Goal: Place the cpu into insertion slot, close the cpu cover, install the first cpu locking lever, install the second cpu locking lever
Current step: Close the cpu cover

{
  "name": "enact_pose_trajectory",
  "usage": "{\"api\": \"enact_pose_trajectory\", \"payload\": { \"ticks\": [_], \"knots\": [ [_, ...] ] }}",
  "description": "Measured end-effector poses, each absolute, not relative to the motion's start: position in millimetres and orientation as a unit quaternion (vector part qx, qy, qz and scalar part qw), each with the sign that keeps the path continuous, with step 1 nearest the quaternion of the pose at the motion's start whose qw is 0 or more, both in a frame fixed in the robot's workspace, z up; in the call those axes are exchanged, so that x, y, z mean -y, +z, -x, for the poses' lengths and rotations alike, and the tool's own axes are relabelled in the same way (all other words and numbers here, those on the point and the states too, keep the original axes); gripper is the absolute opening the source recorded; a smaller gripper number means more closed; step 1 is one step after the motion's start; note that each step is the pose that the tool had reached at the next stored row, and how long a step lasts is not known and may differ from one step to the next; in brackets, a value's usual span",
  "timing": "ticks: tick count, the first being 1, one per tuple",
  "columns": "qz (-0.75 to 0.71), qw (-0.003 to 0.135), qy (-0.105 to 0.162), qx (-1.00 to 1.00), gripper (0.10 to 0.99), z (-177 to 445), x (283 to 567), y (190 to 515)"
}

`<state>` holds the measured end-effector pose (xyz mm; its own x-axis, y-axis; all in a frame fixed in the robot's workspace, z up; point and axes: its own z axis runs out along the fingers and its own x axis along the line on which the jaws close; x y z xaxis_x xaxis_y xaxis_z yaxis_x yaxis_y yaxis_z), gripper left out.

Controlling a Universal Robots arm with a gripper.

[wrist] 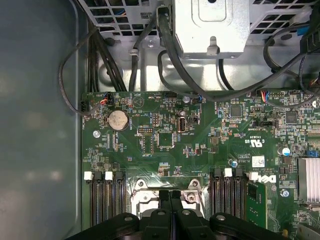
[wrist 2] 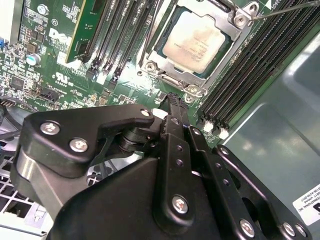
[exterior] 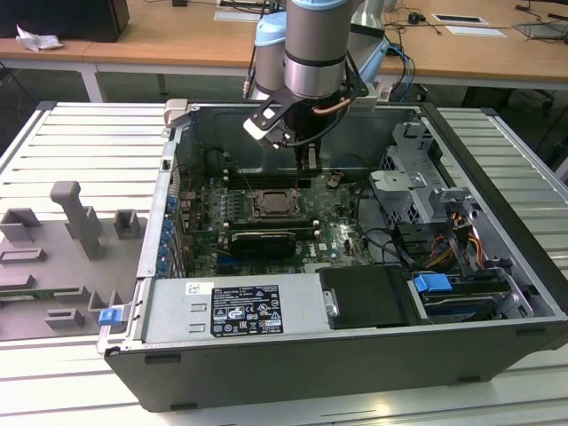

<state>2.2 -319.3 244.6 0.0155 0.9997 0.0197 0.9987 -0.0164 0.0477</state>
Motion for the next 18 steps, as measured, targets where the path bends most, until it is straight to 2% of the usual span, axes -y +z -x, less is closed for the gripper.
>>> {"api": "enact_pose_trajectory", "payload": {
  "ticks": [18],
  "knots": [
    [-0.712,0.010,0.024,-0.701,0.106,22,319,245]
  ]
}}
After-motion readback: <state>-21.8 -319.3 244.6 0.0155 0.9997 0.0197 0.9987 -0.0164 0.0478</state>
